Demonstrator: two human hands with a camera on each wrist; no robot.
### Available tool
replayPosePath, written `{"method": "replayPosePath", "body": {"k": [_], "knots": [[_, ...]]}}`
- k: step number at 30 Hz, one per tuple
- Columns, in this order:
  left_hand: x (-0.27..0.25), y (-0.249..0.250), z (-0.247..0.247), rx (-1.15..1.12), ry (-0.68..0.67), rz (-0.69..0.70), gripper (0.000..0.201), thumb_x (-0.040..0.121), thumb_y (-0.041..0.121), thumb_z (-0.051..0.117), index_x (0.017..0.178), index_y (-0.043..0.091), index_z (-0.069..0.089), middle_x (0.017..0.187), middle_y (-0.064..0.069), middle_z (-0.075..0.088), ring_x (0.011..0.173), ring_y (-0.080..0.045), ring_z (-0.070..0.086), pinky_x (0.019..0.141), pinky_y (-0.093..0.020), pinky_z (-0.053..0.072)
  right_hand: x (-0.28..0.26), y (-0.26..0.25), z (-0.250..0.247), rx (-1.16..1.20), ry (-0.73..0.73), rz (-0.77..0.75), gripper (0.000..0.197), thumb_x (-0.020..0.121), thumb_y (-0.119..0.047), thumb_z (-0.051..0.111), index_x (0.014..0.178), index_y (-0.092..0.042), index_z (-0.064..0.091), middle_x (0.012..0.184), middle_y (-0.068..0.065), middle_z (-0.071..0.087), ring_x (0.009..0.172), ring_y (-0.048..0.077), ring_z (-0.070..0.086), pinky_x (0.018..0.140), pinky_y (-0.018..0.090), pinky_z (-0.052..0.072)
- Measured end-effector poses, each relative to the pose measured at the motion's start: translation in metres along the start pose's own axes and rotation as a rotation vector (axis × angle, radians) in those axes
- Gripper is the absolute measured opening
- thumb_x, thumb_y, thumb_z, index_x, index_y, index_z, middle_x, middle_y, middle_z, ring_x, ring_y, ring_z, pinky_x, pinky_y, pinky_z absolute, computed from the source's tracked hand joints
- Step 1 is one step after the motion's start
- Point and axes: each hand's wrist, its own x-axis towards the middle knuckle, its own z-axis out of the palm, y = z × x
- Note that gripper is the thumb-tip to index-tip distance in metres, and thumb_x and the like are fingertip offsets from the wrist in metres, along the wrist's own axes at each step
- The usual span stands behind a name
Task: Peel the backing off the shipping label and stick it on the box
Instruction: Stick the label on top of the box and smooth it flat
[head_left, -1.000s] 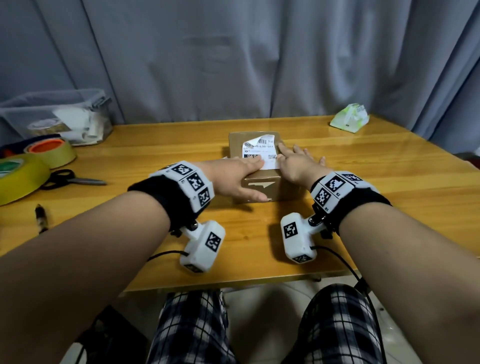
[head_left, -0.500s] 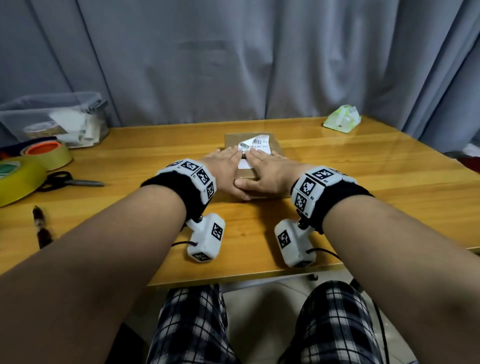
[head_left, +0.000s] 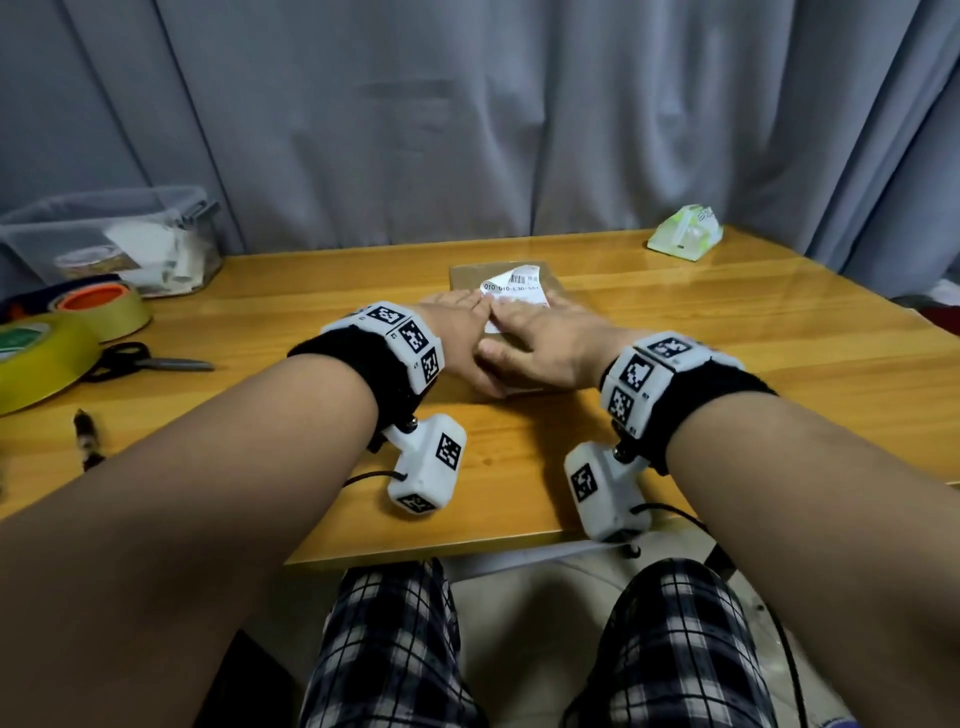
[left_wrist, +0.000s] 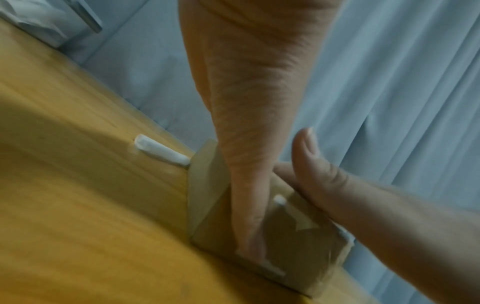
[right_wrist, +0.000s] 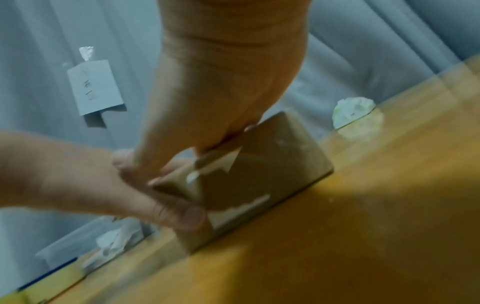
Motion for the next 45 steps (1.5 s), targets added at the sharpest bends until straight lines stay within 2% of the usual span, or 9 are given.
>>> {"method": "replayPosePath", "body": {"k": [2,12,18,21,23,26,30,32,45], "knots": [[-0.003,0.001,0.003,-0.038,0.003,0.003,0.122,0.069,0.07,0.06,0.15,0.007,-0.005,0.161,-0.011,-0.004,0.149,-0.024,-0.003,0.123,-0.038,0.001,-0.002,-0.005,0.005,0.051,-0.02,-0.028,0.077,0.091,-0.064,0.015,0.152,-0.018,0.007,0.162,0.002,0.009,0.149,0.014,0.006,0.121,0.039,-0.001],[-0.004,-0.004,0.0,-0.034,-0.02,0.013,0.122,0.068,0.078,0.049,0.15,0.008,-0.008,0.161,-0.008,-0.007,0.149,-0.02,-0.003,0.123,-0.04,0.001,-0.019,0.049,-0.005,-0.083,-0.065,0.167,0.077,0.089,-0.066,0.004,0.15,-0.021,0.019,0.16,-0.007,0.017,0.149,0.017,0.007,0.119,0.053,-0.008],[0.009,0.033,-0.005,-0.188,0.076,0.183,0.094,0.075,0.08,0.029,0.146,0.019,0.027,0.154,-0.007,0.028,0.141,-0.028,0.028,0.118,-0.042,0.024,-0.003,0.045,-0.011,0.192,0.023,0.176,0.096,0.08,-0.075,0.002,0.119,-0.011,0.062,0.129,0.013,0.061,0.121,0.03,0.053,0.107,0.043,0.038],[0.018,0.032,-0.003,-0.255,0.039,0.196,0.086,0.083,0.073,0.028,0.147,0.016,0.025,0.156,-0.007,0.024,0.143,-0.026,0.027,0.119,-0.04,0.023,-0.003,0.045,-0.008,0.225,0.095,0.172,0.112,0.065,-0.085,-0.009,0.112,-0.015,0.065,0.115,0.012,0.068,0.109,0.03,0.059,0.098,0.043,0.046],[0.018,0.021,-0.004,-0.257,0.021,0.183,0.09,0.085,0.072,0.023,0.151,0.012,0.014,0.16,-0.005,0.014,0.148,-0.023,0.016,0.121,-0.038,0.015,-0.006,0.048,-0.003,0.219,0.143,0.181,0.094,0.079,-0.076,-0.002,0.115,-0.019,0.063,0.113,0.012,0.069,0.109,0.032,0.059,0.095,0.04,0.045],[0.012,0.008,-0.006,-0.272,0.014,0.164,0.069,0.097,0.052,0.015,0.151,0.009,0.012,0.161,-0.007,0.007,0.149,-0.018,0.006,0.121,-0.03,0.005,-0.005,0.049,-0.002,0.213,0.184,0.208,0.069,0.093,-0.059,0.013,0.111,-0.017,0.064,0.11,0.013,0.069,0.108,0.033,0.058,0.091,0.039,0.045],[0.017,0.002,-0.008,-0.274,0.237,0.095,0.045,0.099,0.039,0.029,0.123,0.016,0.06,0.128,-0.011,0.062,0.118,-0.03,0.056,0.1,-0.037,0.044,0.008,0.044,-0.007,0.292,0.155,0.144,0.053,0.096,-0.048,0.029,0.122,-0.014,0.061,0.129,0.011,0.062,0.123,0.029,0.053,0.103,0.04,0.043],[0.021,0.003,-0.005,-0.266,0.307,0.12,0.036,0.096,0.037,0.041,0.115,0.019,0.066,0.116,-0.007,0.069,0.107,-0.029,0.061,0.091,-0.038,0.049,0.014,0.038,-0.009,0.387,0.114,0.079,0.041,0.097,-0.035,0.039,0.128,-0.016,0.057,0.136,0.009,0.058,0.129,0.026,0.049,0.109,0.039,0.037],[0.041,-0.013,-0.002,-0.296,0.166,0.207,0.047,0.096,0.042,0.039,0.137,0.02,0.048,0.147,-0.002,0.046,0.131,-0.027,0.047,0.108,-0.041,0.039,0.046,0.044,0.0,0.231,-0.028,0.058,0.051,0.099,-0.032,0.034,0.147,-0.019,0.029,0.158,0.001,0.025,0.145,0.02,0.026,0.12,0.034,0.02]]}}
